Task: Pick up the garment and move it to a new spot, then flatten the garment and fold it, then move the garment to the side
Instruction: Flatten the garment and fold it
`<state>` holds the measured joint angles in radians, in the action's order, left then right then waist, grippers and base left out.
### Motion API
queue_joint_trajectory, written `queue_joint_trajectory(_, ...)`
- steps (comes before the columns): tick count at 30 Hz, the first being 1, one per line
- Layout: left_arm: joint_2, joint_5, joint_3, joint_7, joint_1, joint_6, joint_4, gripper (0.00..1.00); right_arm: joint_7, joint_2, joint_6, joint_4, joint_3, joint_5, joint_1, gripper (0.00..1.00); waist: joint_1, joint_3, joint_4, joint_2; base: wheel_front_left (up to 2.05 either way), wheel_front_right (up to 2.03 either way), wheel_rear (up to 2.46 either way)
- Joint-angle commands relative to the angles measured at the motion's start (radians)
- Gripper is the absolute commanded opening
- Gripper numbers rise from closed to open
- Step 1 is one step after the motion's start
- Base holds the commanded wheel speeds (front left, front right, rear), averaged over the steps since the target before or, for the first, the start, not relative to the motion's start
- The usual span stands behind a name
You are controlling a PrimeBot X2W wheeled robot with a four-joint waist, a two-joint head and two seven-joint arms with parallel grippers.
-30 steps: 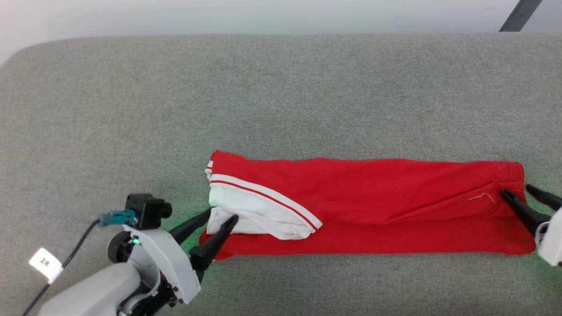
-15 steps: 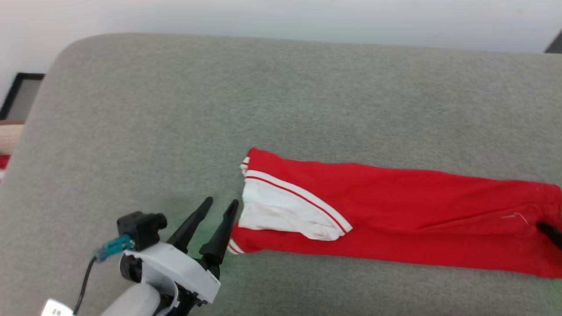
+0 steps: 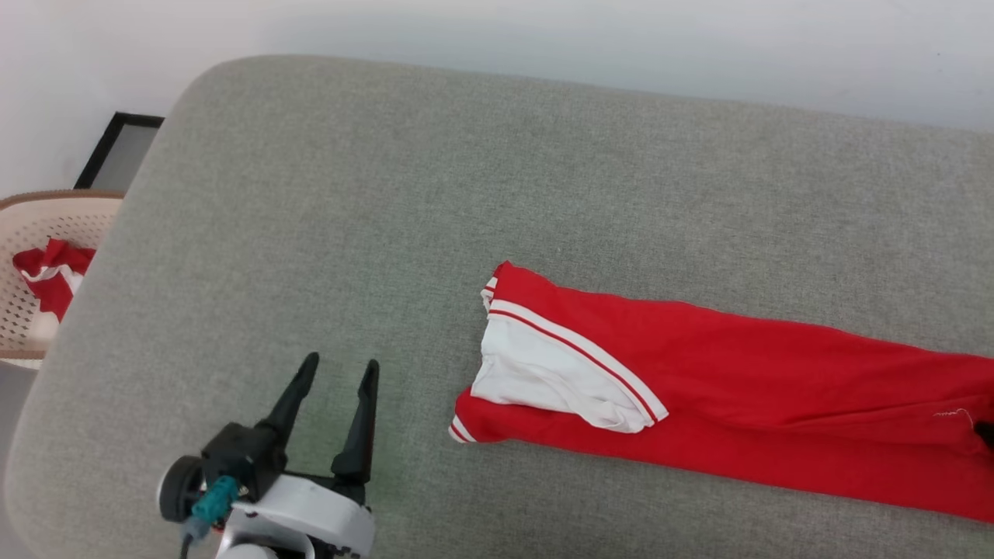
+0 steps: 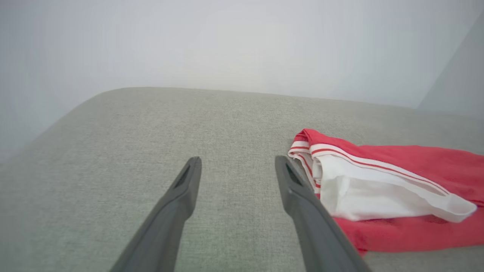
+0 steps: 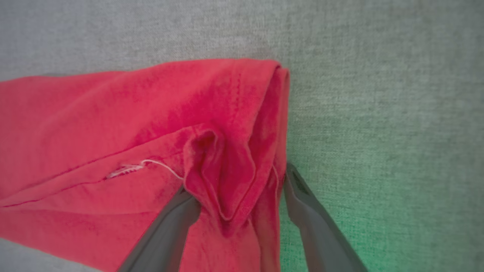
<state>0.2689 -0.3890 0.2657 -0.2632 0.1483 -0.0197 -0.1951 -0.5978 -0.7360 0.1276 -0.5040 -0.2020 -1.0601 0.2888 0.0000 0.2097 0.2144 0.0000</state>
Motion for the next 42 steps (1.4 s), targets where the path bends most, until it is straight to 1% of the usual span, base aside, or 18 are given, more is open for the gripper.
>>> queue_joint_trajectory(1,-0.012,0.046,-0.021,-0.001,-0.013,0.002,0.011,1.0,-0.039,0.084,0.007,-0.013,-0.046,0.01,-0.031,1.0,0.0,0.001,-0.002,0.0,0.0,0.0,0.0)
queue_joint_trajectory(3,-0.031,0.108,-0.049,-0.001,-0.029,-0.006,0.02,1.0,-0.049,0.101,0.007,-0.012,-0.043,0.032,-0.032,1.0,0.0,0.004,-0.005,0.0,0.0,0.0,0.0)
queue_joint_trajectory(4,-0.038,0.136,-0.06,-0.001,-0.034,-0.01,0.023,1.0,-0.053,0.109,0.007,-0.012,-0.04,0.043,-0.032,0.89,0.0,0.006,-0.007,0.0,0.0,0.0,0.0)
queue_joint_trajectory(5,-0.045,0.156,-0.072,-0.001,-0.037,-0.016,0.027,1.0,-0.056,0.115,0.007,-0.01,-0.037,0.051,-0.03,0.33,0.0,0.008,-0.011,0.0,0.0,0.0,0.0)
queue_joint_trajectory(6,-0.055,0.172,-0.085,-0.001,-0.04,-0.021,0.031,1.0,-0.054,0.122,0.007,-0.008,-0.03,0.056,-0.025,0.0,0.0,0.011,-0.015,0.0,0.0,0.0,0.0)
queue_joint_trajectory(9,-0.072,0.221,-0.119,-0.001,-0.052,-0.034,0.038,1.0,-0.034,0.123,0.007,0.001,0.002,0.081,-0.008,0.0,0.0,0.017,-0.032,0.0,0.0,0.0,0.0)
queue_joint_trajectory(14,-0.095,0.271,-0.174,-0.001,-0.058,-0.048,0.063,1.0,0.016,0.087,0.001,0.0,0.102,0.11,0.026,0.0,0.0,0.025,-0.072,0.0,0.0,0.0,0.0)
queue_joint_trajectory(20,-0.114,0.311,-0.209,-0.001,-0.068,-0.069,0.102,1.0,0.052,0.026,0.002,-0.006,0.204,0.145,0.044,0.0,0.0,0.039,-0.124,0.0,0.0,0.0,0.0)
queue_joint_trajectory(21,-0.114,0.311,-0.209,-0.001,-0.068,-0.069,0.102,1.0,0.052,0.026,0.002,-0.006,0.204,0.145,0.044,0.0,0.0,0.039,-0.124,0.0,0.0,0.0,0.0)
queue_joint_trajectory(22,-0.121,0.315,-0.214,-0.001,-0.064,-0.077,0.119,1.0,0.071,-0.006,0.002,-0.026,0.248,0.17,0.048,0.0,0.0,0.043,-0.137,0.0,0.0,0.0,0.0)
queue_joint_trajectory(25,-0.125,0.323,-0.226,-0.001,-0.06,-0.086,0.137,1.0,0.104,-0.046,0.002,-0.072,0.321,0.197,0.055,0.0,0.0,0.052,-0.153,0.0,0.0,0.0,0.0)
queue_joint_trajectory(28,-0.128,0.337,-0.231,-0.001,-0.051,-0.091,0.144,1.0,0.126,-0.066,0.002,-0.125,0.395,0.195,0.073,0.0,0.0,0.057,-0.162,0.0,0.0,0.0,0.0)
queue_joint_trajectory(30,-0.132,0.343,-0.237,-0.001,-0.052,-0.094,0.148,1.0,0.127,-0.063,0.002,-0.135,0.428,0.182,0.082,0.0,0.0,0.057,-0.167,0.0,0.0,0.0,0.0)
queue_joint_trajectory(32,-0.136,0.349,-0.245,-0.001,-0.053,-0.093,0.152,1.0,0.119,-0.066,0.002,-0.128,0.439,0.17,0.083,0.0,0.0,0.057,-0.17,0.0,0.0,0.0,0.0)
queue_joint_trajectory(36,-0.146,0.349,-0.257,-0.001,-0.058,-0.094,0.156,1.0,0.097,-0.041,0.002,-0.079,0.417,0.161,0.058,0.0,0.0,0.051,-0.173,0.0,0.0,0.0,0.0)
queue_joint_trajectory(39,-0.154,0.352,-0.259,-0.001,-0.069,-0.095,0.151,1.0,0.058,-0.021,0.002,0.011,0.379,0.145,0.022,0.0,0.0,0.041,-0.171,0.0,0.0,0.0,0.0)
queue_joint_trajectory(42,-0.16,0.347,-0.267,-0.001,-0.077,-0.098,0.143,1.0,0.013,0.0,0.002,0.133,0.319,0.117,-0.015,0.0,0.0,0.033,-0.165,0.0,0.0,0.0,0.0)
